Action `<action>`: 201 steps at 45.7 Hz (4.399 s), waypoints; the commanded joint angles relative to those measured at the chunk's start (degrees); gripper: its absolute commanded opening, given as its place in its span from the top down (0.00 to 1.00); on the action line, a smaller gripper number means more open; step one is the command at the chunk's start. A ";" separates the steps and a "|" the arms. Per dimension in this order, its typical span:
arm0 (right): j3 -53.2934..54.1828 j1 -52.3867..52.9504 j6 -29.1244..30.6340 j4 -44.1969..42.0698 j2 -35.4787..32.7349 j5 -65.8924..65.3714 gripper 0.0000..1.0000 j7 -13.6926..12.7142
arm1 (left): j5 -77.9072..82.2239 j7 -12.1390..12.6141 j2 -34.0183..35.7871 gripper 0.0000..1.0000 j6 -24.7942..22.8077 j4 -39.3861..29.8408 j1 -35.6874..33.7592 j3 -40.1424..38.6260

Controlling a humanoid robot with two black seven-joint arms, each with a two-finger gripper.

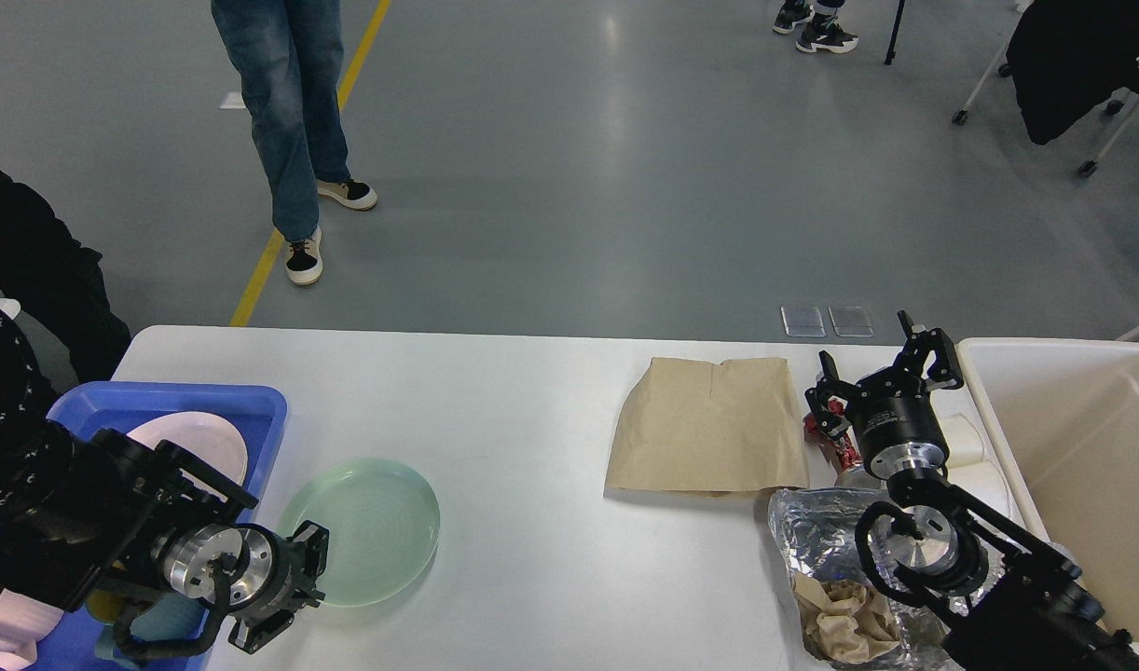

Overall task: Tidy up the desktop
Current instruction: 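Move the left gripper to the pale green plate's rim and grip it, then lift the pale green plate and carry it over the blue tray, then lower the green plate onto the pink plate and release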

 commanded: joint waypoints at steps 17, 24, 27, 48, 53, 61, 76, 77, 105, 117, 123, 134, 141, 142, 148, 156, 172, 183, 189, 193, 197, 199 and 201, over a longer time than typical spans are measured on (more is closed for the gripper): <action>0.00 0.00 0.01 0.00 0.00 0.00 0.00 0.00 | 2.67 1.87 4.96 1.00 -0.15 -9.48 -16.58 3.24; 0.00 0.00 0.01 0.00 0.00 0.00 0.00 0.00 | 6.54 1.87 5.93 1.00 -2.34 -12.91 -24.57 6.58; 0.00 0.09 0.01 0.00 0.00 0.00 0.00 0.00 | 6.89 1.78 6.02 1.00 -4.80 -13.79 -28.44 8.51; 0.00 0.09 -0.08 -0.09 0.00 0.00 0.00 0.00 | 18.13 1.35 4.79 1.00 -33.45 -16.16 -57.44 18.80; 0.00 0.09 0.01 -0.09 0.00 0.00 0.00 0.00 | 23.23 1.52 4.79 1.00 -35.57 -16.07 -59.74 18.54; 0.00 0.09 0.01 -0.09 0.00 0.00 0.00 0.00 | 26.14 1.43 5.22 1.00 -35.48 -13.53 -59.48 19.06; 0.00 0.09 0.01 -0.09 0.00 0.00 0.00 0.00 | 27.55 1.96 13.04 1.00 -35.83 4.30 -41.29 19.94; 0.00 0.09 -0.08 -0.09 0.00 0.00 0.00 0.00 | 27.55 1.96 13.83 1.00 -35.92 5.71 -40.24 19.94; 0.00 0.00 0.01 0.00 0.00 0.00 0.00 0.00 | 38.53 11.81 25.79 1.00 -36.18 44.56 7.92 -11.34; 0.00 0.00 0.01 0.00 0.00 0.00 0.00 0.00 | 42.57 7.06 24.74 1.00 -36.27 49.49 14.18 -12.58; 0.00 0.00 0.01 0.00 0.00 0.00 0.00 0.00 | 42.75 6.88 24.21 1.00 -36.36 49.14 15.05 -12.49; 0.00 0.00 0.01 0.00 0.00 0.00 0.00 0.00 | 42.93 6.88 23.60 0.98 -35.83 49.14 16.55 -12.23; 0.00 0.00 0.01 0.00 0.00 0.00 0.00 0.00 | 42.93 6.88 22.89 0.98 -35.66 49.14 16.81 -12.40; 0.00 0.00 0.01 0.00 0.00 0.00 0.00 0.00 | 42.93 6.88 22.80 0.97 -35.74 49.05 16.81 -12.49; 0.00 0.00 0.01 0.00 0.00 0.00 0.00 0.00 | 42.93 6.79 22.10 0.95 -36.10 48.88 16.81 -12.49; 0.00 0.00 0.01 0.00 0.00 0.00 0.00 0.00 | 42.93 6.71 21.57 0.77 -36.18 48.79 17.52 -12.58; 0.00 0.00 0.01 0.00 0.00 0.00 0.00 0.00 | 42.84 6.71 22.19 0.13 -32.32 48.79 16.90 -12.58; 0.00 0.00 0.01 0.00 0.00 0.00 0.00 0.00 | 42.93 7.85 23.85 0.04 -36.62 47.30 9.00 -12.23; 0.00 0.00 0.01 0.00 0.00 0.00 0.00 0.00 | 42.93 6.80 29.39 0.04 -38.12 47.30 3.11 -15.12; 0.00 0.00 0.01 0.00 0.00 0.00 0.00 0.00 | 42.84 6.62 30.80 0.04 -38.20 47.30 3.01 -22.57; 0.00 0.00 0.01 0.00 0.00 0.00 0.00 0.00 | 42.84 6.62 32.82 0.04 -38.73 47.29 4.68 -33.73; 0.00 0.00 0.01 0.00 0.00 0.00 0.00 0.00 | 42.84 6.71 33.96 0.04 -38.82 47.21 5.56 -40.41; 0.00 0.00 0.01 0.00 0.00 0.00 0.00 0.00 | 42.84 7.23 34.14 0.04 -38.82 47.21 6.61 -47.08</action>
